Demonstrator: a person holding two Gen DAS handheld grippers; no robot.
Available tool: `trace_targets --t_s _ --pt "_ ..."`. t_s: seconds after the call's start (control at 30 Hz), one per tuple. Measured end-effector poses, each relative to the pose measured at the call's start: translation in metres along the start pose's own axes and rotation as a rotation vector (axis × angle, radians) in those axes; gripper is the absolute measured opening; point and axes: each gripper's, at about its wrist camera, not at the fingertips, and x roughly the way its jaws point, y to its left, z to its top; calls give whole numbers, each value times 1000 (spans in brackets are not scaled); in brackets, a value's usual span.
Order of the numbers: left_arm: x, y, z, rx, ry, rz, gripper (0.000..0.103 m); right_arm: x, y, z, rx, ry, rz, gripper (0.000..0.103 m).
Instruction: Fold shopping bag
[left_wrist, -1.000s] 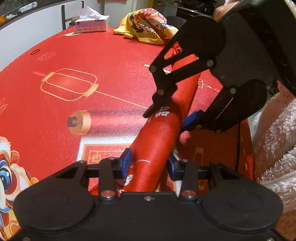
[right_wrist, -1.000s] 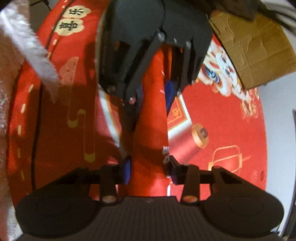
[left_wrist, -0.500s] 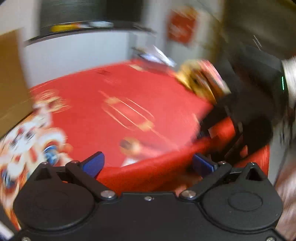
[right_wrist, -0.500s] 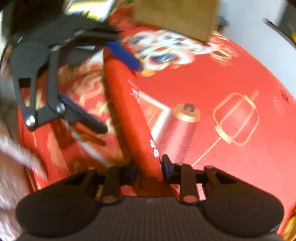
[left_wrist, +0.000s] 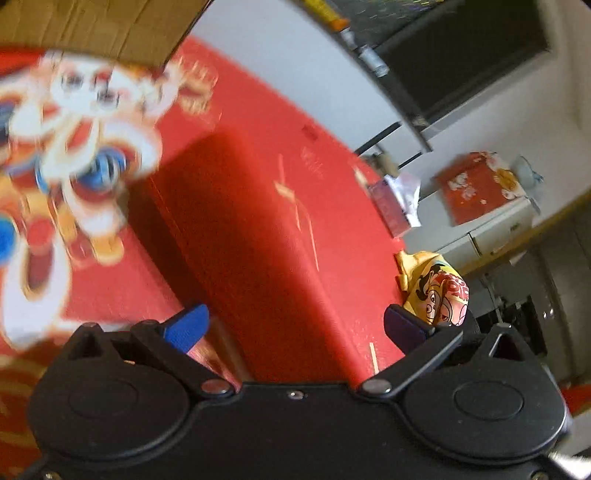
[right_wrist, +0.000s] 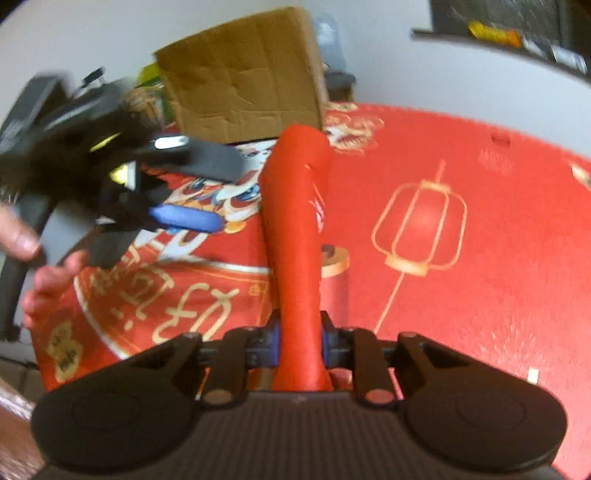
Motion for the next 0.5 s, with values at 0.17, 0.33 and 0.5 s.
trace_targets --t_s 0.17,0.33,0.5 --pt "18 4 1 -81 42 19 102 -5 14 -5 -62 -72 -2 18" --pt "28 13 -1 -166 52 34 102 -14 21 -7 -138 -142 -23 18" --pt "35 22 -2 -233 59 59 103 -9 28 -5 -226 -123 -30 18"
